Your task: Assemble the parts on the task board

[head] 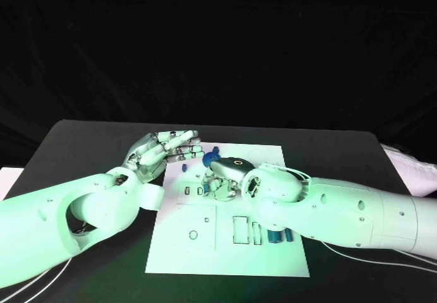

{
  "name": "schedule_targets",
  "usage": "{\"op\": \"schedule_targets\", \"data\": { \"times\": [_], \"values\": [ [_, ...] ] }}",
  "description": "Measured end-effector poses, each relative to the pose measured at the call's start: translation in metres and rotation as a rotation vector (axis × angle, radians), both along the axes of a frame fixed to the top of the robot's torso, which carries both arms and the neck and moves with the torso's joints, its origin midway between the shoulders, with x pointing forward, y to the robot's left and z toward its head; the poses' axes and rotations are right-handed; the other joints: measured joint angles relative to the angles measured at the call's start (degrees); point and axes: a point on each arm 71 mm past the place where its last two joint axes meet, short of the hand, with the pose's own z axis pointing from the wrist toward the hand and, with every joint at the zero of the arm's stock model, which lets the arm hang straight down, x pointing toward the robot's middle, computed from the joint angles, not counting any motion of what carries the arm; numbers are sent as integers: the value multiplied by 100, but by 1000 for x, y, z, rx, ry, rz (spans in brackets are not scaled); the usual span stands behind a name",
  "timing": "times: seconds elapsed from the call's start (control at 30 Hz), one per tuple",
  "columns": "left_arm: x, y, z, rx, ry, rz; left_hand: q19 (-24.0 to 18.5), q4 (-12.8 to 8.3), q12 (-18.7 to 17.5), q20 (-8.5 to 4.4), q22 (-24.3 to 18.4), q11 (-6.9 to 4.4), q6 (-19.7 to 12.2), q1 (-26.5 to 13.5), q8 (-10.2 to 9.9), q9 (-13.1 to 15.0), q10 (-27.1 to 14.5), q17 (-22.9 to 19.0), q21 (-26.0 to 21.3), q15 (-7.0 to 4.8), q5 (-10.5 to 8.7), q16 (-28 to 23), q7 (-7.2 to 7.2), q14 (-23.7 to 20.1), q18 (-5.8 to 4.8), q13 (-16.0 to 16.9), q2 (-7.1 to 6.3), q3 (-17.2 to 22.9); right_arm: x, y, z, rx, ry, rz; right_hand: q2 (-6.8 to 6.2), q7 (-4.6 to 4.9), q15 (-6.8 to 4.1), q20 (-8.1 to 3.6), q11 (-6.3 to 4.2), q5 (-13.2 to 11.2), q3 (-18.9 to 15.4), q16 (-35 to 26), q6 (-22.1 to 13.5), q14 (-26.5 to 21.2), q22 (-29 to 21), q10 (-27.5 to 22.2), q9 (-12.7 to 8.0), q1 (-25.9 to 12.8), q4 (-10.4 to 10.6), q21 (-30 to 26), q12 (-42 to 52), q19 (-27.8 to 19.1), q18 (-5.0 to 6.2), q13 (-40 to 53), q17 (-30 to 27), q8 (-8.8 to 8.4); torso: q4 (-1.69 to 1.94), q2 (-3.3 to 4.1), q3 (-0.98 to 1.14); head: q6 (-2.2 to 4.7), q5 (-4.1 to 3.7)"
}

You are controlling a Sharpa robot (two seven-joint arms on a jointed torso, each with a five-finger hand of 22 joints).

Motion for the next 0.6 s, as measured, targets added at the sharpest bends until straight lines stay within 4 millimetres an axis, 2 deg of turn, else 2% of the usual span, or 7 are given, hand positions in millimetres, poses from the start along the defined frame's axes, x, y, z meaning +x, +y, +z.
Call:
{"op": "schedule_targets", "data": {
  "times": [0.23, 0.6],
  "values": [
    [0, 0, 0, 0, 0, 0, 0, 0, 0, 0, 0, 0, 0, 0, 0, 0, 0, 0, 0, 0, 0, 0, 0, 0, 0, 0, 0, 0, 0, -1, -1, 11, -4, -7, 0, 33, 21, 20, 33, 0, -84, -43, -188, 21, 0, -71, -24, 0, 8, -2, -108, -20, 0, -108, -28, -32, 1, 0, -1, -6, -4],
    [1, 1, -1, 1, 1, 4, 0, -2, 0, 0, 0, -21, 0, 0, 0, 0, 21, -5, 13, -22, 0, 1, 0, 23, 0, 0, 0, -2, -3, -5, 1, 61, -31, -18, -30, 41, 21, 20, 22, -25, -141, -43, -205, 21, -1, -97, -26, -30, 32, -2, -120, -20, 0, -123, -29, -32, 2, 1, 3, 1, 7]
  ]
}}
